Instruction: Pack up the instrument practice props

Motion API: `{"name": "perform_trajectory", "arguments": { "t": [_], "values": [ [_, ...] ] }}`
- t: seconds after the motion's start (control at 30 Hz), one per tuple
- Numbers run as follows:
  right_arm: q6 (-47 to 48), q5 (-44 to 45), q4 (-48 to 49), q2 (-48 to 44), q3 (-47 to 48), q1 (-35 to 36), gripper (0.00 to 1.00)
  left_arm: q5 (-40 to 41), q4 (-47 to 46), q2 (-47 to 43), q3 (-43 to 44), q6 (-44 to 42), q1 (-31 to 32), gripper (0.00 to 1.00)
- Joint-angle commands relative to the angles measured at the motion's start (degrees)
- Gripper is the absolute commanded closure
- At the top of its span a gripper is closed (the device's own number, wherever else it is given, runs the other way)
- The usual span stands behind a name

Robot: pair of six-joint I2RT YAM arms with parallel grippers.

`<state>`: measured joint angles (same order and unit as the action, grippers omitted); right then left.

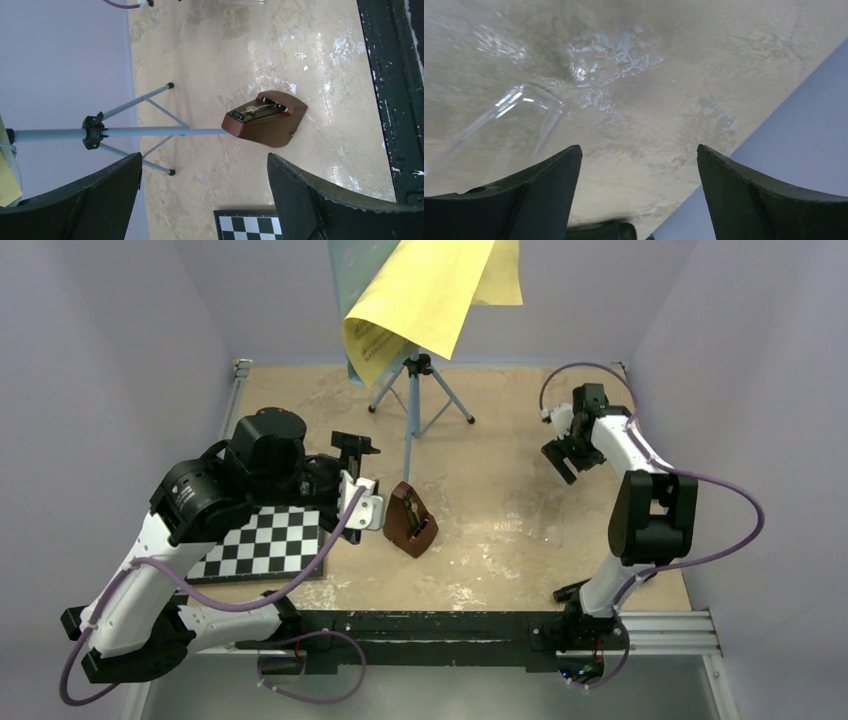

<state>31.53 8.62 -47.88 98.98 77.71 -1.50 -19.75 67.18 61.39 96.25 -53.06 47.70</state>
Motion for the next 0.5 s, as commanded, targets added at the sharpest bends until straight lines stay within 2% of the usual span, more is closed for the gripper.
{"name": "perform_trajectory", "arguments": {
  "t": [0.0,0.13,0.47],
  "values": [
    [17.57,5.68,11.97,-2.28,-8.95,0.42,0.11,3.51,0.47,0.22,-0.54,-0.91,0.02,0.00],
    [24.63,5.08,17.71,-2.71,-13.66,2.47,0.11,5.39,-0.43,1.00,-0.71,0.13,-0.06,0.00],
    [32.45,6.49,17.94,-0.89,-13.81,11.09,0.10,6.05,-1.94,2.77,0.29,1.12,-2.30,0.00]
  ]
}}
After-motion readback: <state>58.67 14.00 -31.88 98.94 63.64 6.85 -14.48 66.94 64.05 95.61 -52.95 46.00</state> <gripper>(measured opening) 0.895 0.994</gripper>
